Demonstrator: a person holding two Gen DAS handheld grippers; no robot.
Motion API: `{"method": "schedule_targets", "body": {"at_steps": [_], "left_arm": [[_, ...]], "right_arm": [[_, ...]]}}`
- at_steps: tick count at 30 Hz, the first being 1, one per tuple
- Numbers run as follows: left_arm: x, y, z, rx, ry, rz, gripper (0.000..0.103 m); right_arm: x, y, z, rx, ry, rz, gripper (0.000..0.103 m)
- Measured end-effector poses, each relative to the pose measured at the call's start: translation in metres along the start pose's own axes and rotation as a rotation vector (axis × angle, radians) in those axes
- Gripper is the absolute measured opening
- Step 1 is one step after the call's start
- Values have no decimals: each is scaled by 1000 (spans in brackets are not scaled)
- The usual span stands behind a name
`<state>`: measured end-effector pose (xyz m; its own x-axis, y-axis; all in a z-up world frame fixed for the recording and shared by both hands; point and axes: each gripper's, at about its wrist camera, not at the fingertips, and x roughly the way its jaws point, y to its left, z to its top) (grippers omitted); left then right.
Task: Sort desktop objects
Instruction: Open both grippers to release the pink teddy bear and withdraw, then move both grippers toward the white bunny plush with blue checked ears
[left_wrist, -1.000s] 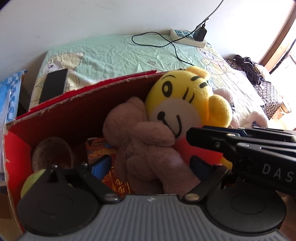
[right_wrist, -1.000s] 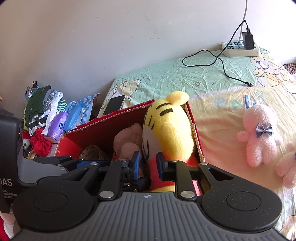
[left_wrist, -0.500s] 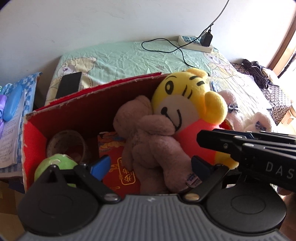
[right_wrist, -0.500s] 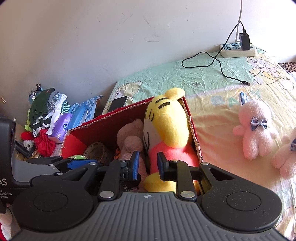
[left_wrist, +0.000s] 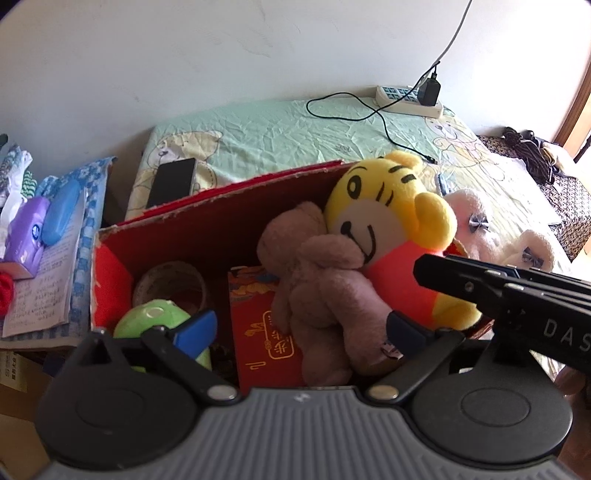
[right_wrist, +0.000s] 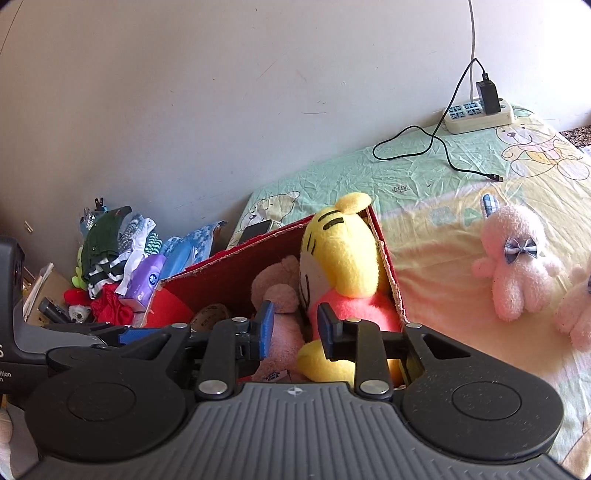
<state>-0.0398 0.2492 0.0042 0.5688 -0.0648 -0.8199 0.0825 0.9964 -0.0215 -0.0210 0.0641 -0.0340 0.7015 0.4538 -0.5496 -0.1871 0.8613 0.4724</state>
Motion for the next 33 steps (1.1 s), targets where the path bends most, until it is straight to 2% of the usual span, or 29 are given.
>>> {"method": "schedule_targets", "body": {"at_steps": [12, 17, 22, 24, 28, 33], "left_arm": [[-22, -17, -7, 48, -30, -4, 99], [-35, -33, -4, 65, -59, 7, 98], [-43, -57, 6, 66, -89, -19, 98], [-45, -71, 11, 71, -104, -34, 98], [-44, -102, 23, 64, -119, -114, 98], [-33, -144, 36, 93, -127, -137, 98]], "right_arm": [[-23, -15, -9, 33, -35, 83, 29], [-34, -34, -4, 70, -36, 158, 29], [-53, -60, 6, 100, -63, 198, 30], [-61, -75, 11, 115, -74, 199, 30], [-77, -108, 18, 136, -80, 166, 30], [-91, -151, 21, 176, -78, 126, 30]]}}
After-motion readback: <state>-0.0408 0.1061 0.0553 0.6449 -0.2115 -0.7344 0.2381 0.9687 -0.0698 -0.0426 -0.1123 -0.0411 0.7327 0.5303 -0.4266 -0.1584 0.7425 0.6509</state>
